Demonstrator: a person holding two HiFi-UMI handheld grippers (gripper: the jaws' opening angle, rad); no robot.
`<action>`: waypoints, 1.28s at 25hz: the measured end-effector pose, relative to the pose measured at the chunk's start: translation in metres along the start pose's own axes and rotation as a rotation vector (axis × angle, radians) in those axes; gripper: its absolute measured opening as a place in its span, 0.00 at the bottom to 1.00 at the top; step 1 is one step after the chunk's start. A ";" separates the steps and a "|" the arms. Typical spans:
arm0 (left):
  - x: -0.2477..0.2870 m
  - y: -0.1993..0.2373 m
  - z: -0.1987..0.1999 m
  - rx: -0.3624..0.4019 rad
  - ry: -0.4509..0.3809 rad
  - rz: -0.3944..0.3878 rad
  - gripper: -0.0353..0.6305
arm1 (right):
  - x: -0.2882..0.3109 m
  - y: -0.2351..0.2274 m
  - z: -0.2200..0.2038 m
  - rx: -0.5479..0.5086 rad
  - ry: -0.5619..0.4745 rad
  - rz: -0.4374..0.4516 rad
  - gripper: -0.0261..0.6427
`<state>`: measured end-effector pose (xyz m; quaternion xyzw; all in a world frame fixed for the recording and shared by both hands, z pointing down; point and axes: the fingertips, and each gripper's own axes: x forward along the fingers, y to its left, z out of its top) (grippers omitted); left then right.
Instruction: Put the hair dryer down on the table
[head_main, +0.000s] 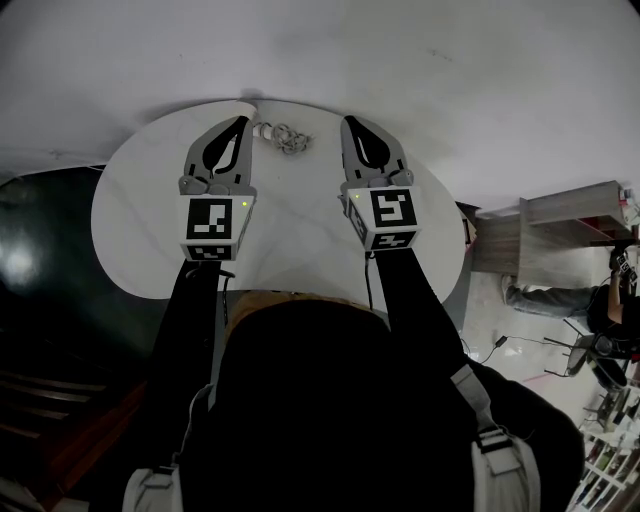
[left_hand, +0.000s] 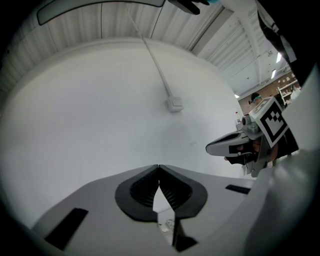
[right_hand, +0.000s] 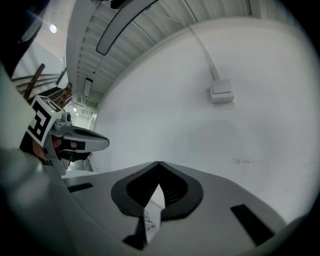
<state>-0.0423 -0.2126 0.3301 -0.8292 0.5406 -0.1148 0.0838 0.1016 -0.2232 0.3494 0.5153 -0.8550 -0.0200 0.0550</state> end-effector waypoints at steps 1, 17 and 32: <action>0.001 0.000 0.000 0.000 0.000 0.000 0.08 | 0.000 -0.001 0.001 0.000 -0.002 -0.001 0.08; -0.004 0.011 -0.003 -0.029 0.012 0.025 0.08 | -0.003 -0.002 0.002 -0.018 0.004 -0.014 0.08; -0.008 0.008 -0.006 -0.024 0.013 0.012 0.08 | 0.000 0.005 -0.002 -0.019 0.008 0.001 0.08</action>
